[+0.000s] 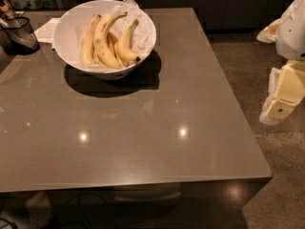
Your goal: Pick banana from white bowl
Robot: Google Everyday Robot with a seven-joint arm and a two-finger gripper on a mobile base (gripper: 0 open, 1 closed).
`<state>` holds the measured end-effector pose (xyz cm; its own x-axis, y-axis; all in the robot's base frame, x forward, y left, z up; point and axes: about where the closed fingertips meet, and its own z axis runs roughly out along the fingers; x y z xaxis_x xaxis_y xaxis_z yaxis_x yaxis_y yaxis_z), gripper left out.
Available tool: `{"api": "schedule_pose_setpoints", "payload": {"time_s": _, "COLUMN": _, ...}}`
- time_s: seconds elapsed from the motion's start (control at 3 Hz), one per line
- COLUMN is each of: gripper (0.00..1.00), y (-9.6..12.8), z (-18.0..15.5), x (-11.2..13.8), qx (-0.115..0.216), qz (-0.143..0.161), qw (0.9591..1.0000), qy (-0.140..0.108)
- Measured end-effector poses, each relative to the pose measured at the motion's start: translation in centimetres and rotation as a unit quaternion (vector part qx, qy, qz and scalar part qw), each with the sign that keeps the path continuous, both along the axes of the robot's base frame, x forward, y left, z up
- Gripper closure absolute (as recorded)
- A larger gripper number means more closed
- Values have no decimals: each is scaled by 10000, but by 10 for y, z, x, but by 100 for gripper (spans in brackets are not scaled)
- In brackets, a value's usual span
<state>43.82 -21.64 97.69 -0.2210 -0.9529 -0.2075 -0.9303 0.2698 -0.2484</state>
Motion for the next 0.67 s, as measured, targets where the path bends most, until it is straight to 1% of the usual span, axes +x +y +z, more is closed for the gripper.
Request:
{"api": "schedule_pose_setpoints", "payload": {"time_s": 0.33, "gripper": 0, "y": 23, "z": 10, "x": 29, "qx": -80, "qz": -13, "qw": 10000, "qy": -33}}
{"api": "schedule_pose_setpoints", "payload": {"time_s": 0.67, "gripper": 0, "y": 25, "z": 11, "x": 30, "qx": -98, "qz": -22, "qw": 9999, "qy": -101}}
